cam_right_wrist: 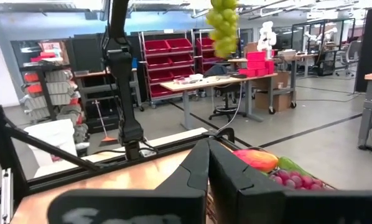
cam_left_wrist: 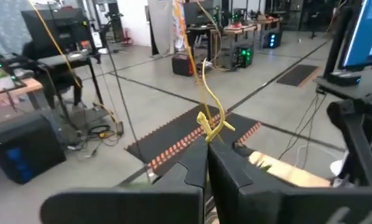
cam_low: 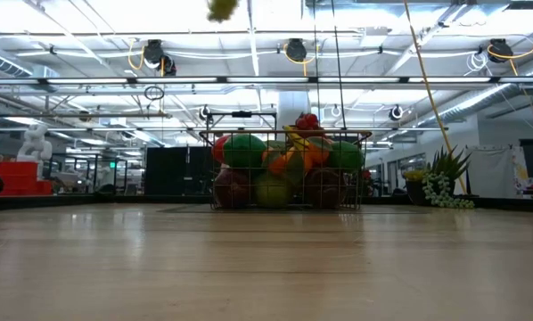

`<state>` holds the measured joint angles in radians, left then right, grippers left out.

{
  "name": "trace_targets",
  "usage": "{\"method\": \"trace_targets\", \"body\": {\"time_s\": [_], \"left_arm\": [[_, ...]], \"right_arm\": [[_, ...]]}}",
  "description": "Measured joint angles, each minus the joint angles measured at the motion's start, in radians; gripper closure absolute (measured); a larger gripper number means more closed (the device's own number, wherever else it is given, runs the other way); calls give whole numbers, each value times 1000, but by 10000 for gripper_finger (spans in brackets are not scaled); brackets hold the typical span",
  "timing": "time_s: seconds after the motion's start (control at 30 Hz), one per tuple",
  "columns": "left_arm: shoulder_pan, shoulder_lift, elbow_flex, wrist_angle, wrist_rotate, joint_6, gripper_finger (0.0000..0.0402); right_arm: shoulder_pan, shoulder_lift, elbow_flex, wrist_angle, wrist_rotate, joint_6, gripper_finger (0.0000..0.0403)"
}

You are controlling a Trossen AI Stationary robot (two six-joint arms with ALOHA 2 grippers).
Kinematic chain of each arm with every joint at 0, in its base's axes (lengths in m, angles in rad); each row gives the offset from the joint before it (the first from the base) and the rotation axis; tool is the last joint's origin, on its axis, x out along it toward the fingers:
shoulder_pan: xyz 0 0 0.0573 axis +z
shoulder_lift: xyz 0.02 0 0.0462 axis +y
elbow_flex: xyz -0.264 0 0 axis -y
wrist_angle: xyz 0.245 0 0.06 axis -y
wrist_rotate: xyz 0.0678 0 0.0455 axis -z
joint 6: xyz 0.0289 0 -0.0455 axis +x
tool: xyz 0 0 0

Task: Build produce basket
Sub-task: Put the green grapes into the brown wire basket

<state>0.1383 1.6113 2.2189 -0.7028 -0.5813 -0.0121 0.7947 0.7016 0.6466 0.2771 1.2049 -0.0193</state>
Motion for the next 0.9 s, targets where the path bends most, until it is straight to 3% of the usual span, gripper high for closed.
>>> {"method": "trace_targets", "body": {"time_s": [0.17,0.4,0.7,0.9], "left_arm": [[17,54,1,-68,21,-63,397],[48,129,0,-230,196,-213,393],[49,264,-1,-453,237,-260,393],[53,335,-1,-471,284,-297,392]], "right_arm": [[-3,-34,-17,2,0,19,403],[-3,-85,-40,2,-2,7,403],[-2,-145,-72,2,-3,4,403],[-1,-171,-72,2,-6,-1,403]]}}
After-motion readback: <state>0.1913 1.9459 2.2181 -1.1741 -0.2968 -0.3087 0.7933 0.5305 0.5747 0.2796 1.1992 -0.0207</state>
